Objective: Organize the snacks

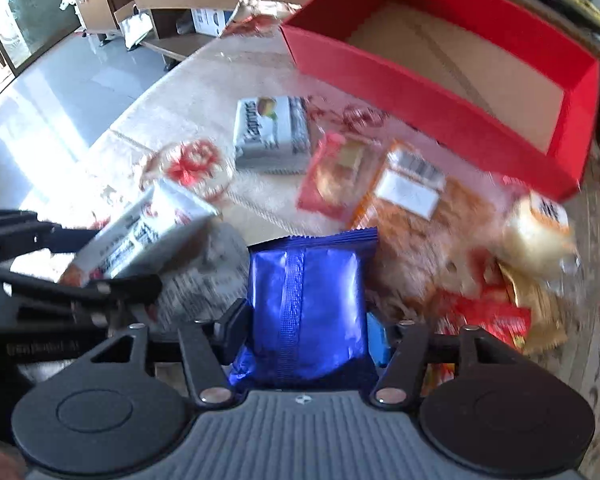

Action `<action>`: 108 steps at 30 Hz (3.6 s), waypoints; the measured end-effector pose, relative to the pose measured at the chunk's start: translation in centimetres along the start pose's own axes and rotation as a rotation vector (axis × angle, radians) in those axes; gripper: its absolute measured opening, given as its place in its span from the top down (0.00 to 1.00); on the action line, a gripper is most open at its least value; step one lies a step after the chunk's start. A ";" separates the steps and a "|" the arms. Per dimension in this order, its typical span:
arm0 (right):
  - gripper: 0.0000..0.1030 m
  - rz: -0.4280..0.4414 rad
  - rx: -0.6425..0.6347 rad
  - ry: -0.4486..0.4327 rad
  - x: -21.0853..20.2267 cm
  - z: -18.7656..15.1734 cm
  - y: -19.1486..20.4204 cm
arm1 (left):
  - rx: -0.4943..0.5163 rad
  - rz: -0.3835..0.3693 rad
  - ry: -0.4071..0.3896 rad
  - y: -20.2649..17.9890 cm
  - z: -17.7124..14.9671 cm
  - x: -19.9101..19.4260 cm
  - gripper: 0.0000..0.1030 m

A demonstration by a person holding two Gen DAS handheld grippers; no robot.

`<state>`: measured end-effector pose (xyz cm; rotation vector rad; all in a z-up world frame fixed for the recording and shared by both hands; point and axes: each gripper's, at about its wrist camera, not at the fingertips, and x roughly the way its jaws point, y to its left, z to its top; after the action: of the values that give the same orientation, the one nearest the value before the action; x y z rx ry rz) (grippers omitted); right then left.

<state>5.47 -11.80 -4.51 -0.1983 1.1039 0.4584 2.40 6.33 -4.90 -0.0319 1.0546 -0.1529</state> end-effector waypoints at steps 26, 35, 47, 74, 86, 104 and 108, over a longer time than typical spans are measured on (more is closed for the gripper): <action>0.47 0.047 0.045 -0.040 -2.1 -1.5 -1.8 | -0.009 0.067 0.012 -1.2 1.1 -0.1 0.51; 0.48 0.058 0.092 -0.117 -4.7 -1.4 -2.7 | -0.008 0.048 -0.037 -2.4 2.1 -1.6 0.53; 0.48 0.061 0.111 -0.121 -4.3 -1.0 -3.3 | -0.021 0.078 0.007 -2.9 2.9 2.2 0.45; 0.48 0.066 0.158 -0.226 -7.2 -0.6 -4.6 | -0.026 0.031 -0.103 -4.2 4.1 -2.7 0.56; 0.48 0.019 0.273 -0.324 -8.3 4.1 -8.8 | 0.008 -0.059 -0.230 -7.7 11.6 -2.3 0.56; 0.48 -0.079 0.362 -0.316 -1.3 13.3 -15.1 | -0.016 -0.018 -0.259 -8.0 21.0 6.5 0.56; 0.48 -0.092 0.362 -0.301 0.5 13.8 -15.9 | 0.004 0.007 -0.260 -8.0 21.9 8.1 0.56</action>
<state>24.04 -20.59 0.07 0.1349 0.8599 0.1914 24.42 -3.76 -0.25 -0.0432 0.7947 -0.1409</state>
